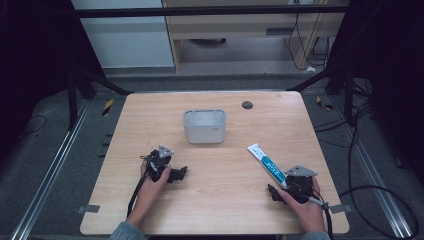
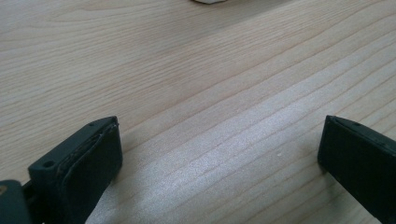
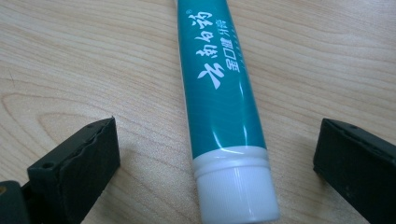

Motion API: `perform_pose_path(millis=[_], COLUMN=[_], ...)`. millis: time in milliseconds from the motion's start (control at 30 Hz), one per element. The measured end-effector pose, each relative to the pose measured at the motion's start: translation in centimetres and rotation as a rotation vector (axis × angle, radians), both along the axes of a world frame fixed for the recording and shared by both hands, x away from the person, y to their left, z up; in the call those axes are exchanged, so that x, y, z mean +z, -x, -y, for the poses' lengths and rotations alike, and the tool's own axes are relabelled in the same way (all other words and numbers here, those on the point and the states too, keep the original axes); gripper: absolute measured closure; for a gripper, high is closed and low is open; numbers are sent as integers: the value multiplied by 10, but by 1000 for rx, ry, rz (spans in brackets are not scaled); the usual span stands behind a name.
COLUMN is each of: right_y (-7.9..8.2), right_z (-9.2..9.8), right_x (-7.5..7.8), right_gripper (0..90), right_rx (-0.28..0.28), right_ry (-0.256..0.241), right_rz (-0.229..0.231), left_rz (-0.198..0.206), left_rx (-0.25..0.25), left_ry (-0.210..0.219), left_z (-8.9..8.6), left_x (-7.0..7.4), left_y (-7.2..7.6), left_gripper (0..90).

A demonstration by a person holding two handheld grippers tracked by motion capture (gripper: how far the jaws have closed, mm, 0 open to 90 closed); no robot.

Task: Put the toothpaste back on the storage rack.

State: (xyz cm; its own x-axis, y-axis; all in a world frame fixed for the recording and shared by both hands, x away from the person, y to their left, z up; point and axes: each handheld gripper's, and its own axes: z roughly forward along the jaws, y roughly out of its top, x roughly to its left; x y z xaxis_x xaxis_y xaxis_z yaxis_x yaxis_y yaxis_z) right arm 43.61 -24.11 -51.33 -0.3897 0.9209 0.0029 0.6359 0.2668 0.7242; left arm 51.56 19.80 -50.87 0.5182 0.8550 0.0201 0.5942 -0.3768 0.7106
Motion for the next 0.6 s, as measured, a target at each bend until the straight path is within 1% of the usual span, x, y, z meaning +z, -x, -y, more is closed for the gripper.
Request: perform_pose_path(millis=[100,133,200,267,300,333,367,400,433,467,500,533,600], right_y=[0,0,1,2,2,2,2,1,0,0,-2,-10,-15], right_z=[0,1,1,1,1,-1,-1,-4,-5,-5,-7,-12,-16], right_x=[0,1,2,7,7,15,15,28,33,33,39,55,66], right_gripper=[24,79,127,134,134,174,174,191,195,195,192,185,183], right_rx=[-5,-9,-20,-23,-23,-6,-6,2,6,6,3,0,8], right_ry=[1,-2,-9,-2,-2,18,18,56,68,68,87,160,190], right_rz=[4,17,23,25,25,24,24,19,15,15,-1,-39,-29], left_rz=[0,0,0,0,0,0,0,0,0,0,0,0,0], left_rx=[0,0,0,0,0,1,1,1,2,2,4,5,5], left_ry=[0,0,0,0,0,1,1,0,0,0,2,2,1], left_z=[0,0,0,0,0,0,0,0,0,0,0,0,0], left_x=[0,0,0,0,0,0,0,0,0,0,0,0,0], left_y=[0,0,0,0,0,0,0,0,0,0,0,1,1], left_gripper=[0,0,0,0,0,0,0,0,0,0,0,0,0])
